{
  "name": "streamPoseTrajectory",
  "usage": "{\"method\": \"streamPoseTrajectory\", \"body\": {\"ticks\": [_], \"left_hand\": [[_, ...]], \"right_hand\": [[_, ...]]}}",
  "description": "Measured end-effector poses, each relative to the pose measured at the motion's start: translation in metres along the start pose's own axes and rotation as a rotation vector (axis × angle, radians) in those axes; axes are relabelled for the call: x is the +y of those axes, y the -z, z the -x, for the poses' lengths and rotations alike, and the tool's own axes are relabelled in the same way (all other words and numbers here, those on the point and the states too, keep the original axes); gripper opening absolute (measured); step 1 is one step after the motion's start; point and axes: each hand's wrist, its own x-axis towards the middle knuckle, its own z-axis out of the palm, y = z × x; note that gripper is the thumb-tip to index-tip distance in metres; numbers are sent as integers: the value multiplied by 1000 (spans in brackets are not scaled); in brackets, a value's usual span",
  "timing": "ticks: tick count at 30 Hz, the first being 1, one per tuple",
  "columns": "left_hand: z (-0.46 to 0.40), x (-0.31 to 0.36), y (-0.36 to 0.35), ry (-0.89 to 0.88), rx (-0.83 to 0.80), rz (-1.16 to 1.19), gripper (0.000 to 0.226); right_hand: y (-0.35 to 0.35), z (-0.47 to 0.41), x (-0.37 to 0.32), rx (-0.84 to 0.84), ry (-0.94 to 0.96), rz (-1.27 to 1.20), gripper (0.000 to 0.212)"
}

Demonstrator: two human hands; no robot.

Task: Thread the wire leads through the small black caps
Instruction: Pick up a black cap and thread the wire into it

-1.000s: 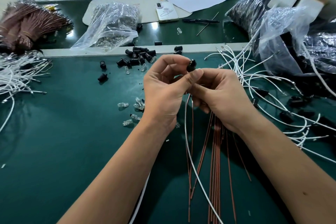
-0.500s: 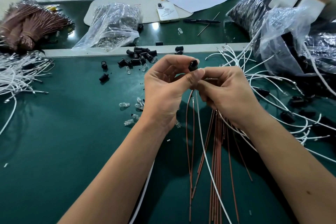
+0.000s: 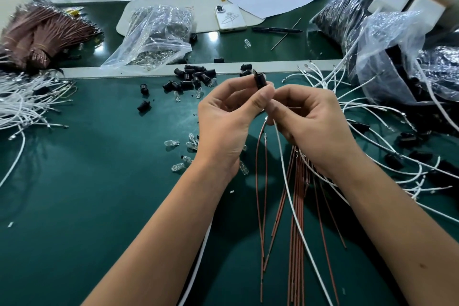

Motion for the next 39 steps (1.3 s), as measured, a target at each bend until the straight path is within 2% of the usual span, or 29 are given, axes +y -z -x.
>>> {"method": "streamPoseTrajectory", "body": {"ticks": [6,8,13,16,20,29,39], "left_hand": [[-4,5,3,238,-79,52,27],[-5,6,5,267,-83,71,27],[-7,3,9,230,-81,24,9],[-7,2,9,226,-113,40,17],[-8,-1,10,225,-123,69,10],[-8,-2,9,259,-177,116,20],[-7,0,7,211,-164,71,18]], "right_hand": [[1,-1,-1,32,-145,-119,16],[1,-1,-3,20,-171,-156,19],[1,-1,-4,-14,-197,-221,21],[1,-1,-3,8,-171,-199,17],[1,-1,-4,22,-156,-175,16],[0,0,-7,24,-172,-189,17],[-1,0,-9,57,-162,-159,23]]}}
